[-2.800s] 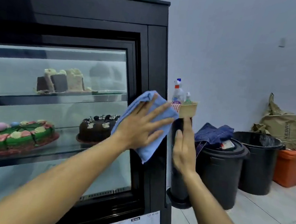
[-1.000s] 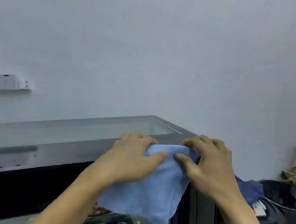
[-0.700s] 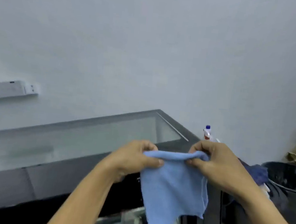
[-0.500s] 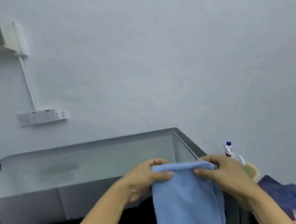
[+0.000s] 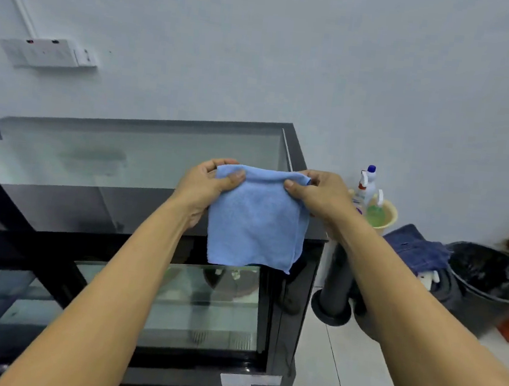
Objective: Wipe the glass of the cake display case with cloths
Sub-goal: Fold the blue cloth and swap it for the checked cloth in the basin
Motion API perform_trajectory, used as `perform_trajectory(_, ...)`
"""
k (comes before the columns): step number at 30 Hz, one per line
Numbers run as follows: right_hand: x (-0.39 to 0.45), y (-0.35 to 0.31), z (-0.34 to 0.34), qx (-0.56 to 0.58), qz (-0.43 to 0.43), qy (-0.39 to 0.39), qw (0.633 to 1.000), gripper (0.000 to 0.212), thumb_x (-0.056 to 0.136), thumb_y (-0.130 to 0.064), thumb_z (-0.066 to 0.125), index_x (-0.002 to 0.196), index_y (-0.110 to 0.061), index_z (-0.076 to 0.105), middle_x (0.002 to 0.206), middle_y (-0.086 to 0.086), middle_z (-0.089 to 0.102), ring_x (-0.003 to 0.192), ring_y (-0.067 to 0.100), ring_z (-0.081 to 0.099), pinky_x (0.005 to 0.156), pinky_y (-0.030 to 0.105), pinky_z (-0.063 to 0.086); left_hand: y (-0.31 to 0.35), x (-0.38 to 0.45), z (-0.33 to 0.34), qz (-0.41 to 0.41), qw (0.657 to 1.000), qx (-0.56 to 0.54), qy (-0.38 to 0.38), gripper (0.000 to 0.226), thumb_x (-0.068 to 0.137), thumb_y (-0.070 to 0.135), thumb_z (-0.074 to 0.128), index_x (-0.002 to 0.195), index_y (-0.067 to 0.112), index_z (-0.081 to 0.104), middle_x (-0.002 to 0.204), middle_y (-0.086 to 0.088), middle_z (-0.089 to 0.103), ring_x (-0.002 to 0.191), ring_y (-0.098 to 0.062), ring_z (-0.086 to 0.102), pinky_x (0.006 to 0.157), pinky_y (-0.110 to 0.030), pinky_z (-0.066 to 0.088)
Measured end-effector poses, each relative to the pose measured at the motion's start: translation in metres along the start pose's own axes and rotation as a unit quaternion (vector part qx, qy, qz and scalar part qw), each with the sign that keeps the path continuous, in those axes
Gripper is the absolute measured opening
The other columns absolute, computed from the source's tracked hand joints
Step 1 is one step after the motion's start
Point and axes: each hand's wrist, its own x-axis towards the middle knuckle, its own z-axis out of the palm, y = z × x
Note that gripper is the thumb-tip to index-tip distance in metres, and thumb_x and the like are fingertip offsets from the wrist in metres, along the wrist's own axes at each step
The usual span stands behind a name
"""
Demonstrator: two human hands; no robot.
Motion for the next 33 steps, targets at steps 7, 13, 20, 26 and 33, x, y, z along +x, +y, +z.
perform_trajectory(7,-0.010,-0.024,-0.066,-0.026,-0.036,-0.019,0.999,0.006,0.095,-0.017,0.070,0.094,-0.015,0.075,0.083,-0.003,0.069,0.073,0.010,0.062,0.060,0.019,0.049,0.038,-0.027,0.048,0.059,0.996,0.061,0.006,0.030,0.087,0.029,0.084,0.114,0.018,0.076,0.102,0.004,0.080,0.097,-0.012,0.077,0.077,-0.023,0.059)
perform_trajectory(13,-0.031,-0.014,-0.131,-0.022,-0.054,-0.004,0.998,0.011,0.093,-0.018,0.071,0.097,-0.009,0.076,0.085,0.002,0.071,0.075,0.013,0.064,0.067,0.027,0.051,0.053,-0.055,0.111,0.105,0.990,0.088,0.017,0.012,0.088,0.028,0.084,0.098,0.026,0.077,0.093,0.010,0.080,0.088,-0.004,0.076,0.071,-0.017,0.057)
perform_trajectory(20,-0.062,0.030,-0.221,-0.124,-0.101,0.048,0.986,0.011,0.095,-0.015,0.066,0.090,-0.019,0.074,0.082,-0.010,0.070,0.065,-0.008,0.057,0.058,0.006,0.042,0.038,-0.071,0.209,0.151,0.975,0.159,-0.040,0.010,0.095,0.022,0.076,0.104,0.021,0.076,0.098,0.005,0.078,0.090,-0.010,0.074,0.079,-0.025,0.060)
perform_trajectory(26,-0.072,0.130,-0.283,-0.203,-0.025,0.087,0.975,0.013,0.092,-0.019,0.066,0.084,-0.026,0.074,0.074,-0.007,0.070,0.068,0.005,0.063,0.064,0.033,0.054,-0.040,-0.047,0.302,0.120,0.974,0.172,-0.089,0.013,0.091,0.021,0.079,0.095,0.033,0.077,0.094,0.008,0.079,0.095,-0.017,0.075,0.087,-0.042,0.061)
perform_trajectory(33,0.001,0.234,-0.339,-0.226,0.042,0.088,0.969,0.017,0.092,-0.015,0.063,0.086,-0.027,0.074,0.080,-0.011,0.073,0.078,0.010,0.067,0.072,0.041,0.060,-0.128,0.041,0.402,0.081,0.974,0.174,-0.122,0.010,0.090,0.020,0.080,0.095,0.029,0.079,0.086,0.015,0.077,0.084,-0.005,0.073,0.072,-0.024,0.057)
